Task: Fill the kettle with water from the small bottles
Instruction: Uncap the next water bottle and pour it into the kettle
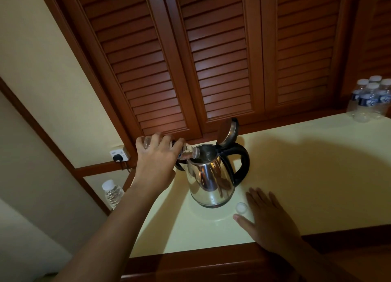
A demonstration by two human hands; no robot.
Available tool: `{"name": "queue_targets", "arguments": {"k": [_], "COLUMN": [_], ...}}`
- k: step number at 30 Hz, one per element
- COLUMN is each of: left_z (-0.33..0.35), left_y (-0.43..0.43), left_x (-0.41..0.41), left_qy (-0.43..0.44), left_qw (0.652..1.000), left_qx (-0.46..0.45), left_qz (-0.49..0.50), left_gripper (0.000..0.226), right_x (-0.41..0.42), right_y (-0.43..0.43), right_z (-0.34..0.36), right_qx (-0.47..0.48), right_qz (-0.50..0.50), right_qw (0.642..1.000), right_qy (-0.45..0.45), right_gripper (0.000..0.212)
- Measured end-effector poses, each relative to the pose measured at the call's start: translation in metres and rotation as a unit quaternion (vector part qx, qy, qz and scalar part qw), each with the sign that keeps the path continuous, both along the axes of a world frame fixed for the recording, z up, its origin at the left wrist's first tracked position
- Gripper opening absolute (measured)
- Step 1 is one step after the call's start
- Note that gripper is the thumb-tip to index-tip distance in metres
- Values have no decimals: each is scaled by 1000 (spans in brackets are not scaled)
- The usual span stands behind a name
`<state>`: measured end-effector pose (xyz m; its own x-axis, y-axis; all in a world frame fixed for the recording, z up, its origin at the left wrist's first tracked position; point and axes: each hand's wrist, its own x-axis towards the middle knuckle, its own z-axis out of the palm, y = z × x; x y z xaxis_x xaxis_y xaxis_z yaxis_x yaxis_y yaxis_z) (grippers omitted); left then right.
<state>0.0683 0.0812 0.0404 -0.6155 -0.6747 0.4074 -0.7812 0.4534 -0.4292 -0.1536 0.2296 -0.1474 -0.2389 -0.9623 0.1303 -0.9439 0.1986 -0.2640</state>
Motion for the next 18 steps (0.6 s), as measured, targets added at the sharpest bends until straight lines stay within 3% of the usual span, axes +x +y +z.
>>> {"name": "queue_targets", "arguments": {"k": [18], "left_z": [7], "left_y": [3], "left_x": [-13], "left_qy": [-32], "left_qw": [999], "left_qx": [-12], "left_qz": [-18], "left_gripper": [81], "right_x": [1], "right_y": [0], "right_z": [-1], "right_qx": [-12], "right_qz": [2], "right_qw": [1000], "right_qy": [8], "right_gripper": [90]}}
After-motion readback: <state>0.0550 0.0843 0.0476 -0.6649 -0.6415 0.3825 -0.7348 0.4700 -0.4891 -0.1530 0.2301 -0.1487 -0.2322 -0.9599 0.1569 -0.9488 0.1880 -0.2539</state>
